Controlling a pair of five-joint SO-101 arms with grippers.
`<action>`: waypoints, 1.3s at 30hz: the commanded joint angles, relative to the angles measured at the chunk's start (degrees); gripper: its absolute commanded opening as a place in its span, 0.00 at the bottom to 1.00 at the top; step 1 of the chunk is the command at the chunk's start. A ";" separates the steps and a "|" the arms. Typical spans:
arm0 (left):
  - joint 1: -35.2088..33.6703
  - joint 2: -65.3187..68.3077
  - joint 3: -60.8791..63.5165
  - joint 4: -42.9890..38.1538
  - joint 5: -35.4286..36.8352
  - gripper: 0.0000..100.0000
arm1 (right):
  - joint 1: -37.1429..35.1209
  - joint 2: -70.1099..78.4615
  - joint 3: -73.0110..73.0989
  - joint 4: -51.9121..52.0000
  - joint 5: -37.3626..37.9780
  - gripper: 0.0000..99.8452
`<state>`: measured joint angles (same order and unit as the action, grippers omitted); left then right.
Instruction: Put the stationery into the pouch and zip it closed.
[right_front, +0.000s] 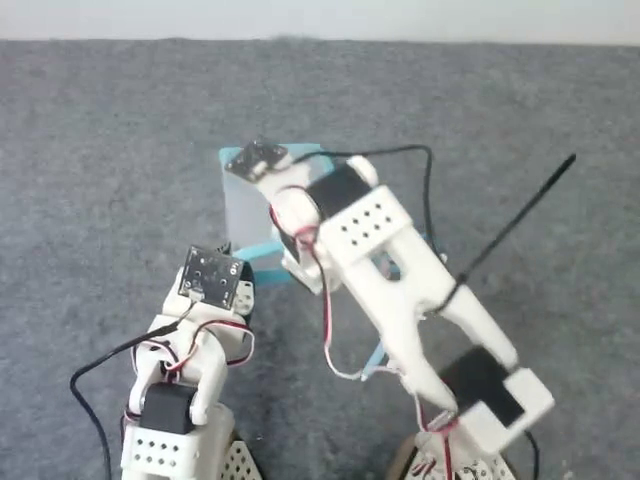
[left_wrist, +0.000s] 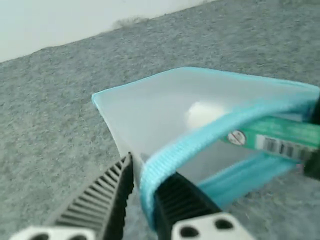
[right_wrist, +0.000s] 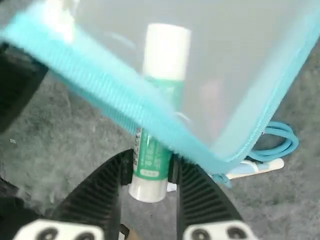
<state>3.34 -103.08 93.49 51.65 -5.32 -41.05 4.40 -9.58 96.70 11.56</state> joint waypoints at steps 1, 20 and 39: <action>1.32 -1.05 -1.54 0.00 -0.97 0.01 | 0.92 2.15 -9.14 0.84 -0.97 0.03; -3.16 -1.05 -0.75 -1.93 -1.05 0.01 | 4.35 -16.48 -7.56 6.02 6.42 0.27; -11.16 -1.05 -0.66 -3.60 -1.23 0.01 | 23.34 -21.41 43.96 -18.07 0.88 0.27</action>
<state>-7.30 -103.08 93.67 49.89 -6.29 -18.20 -18.37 33.32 81.49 14.55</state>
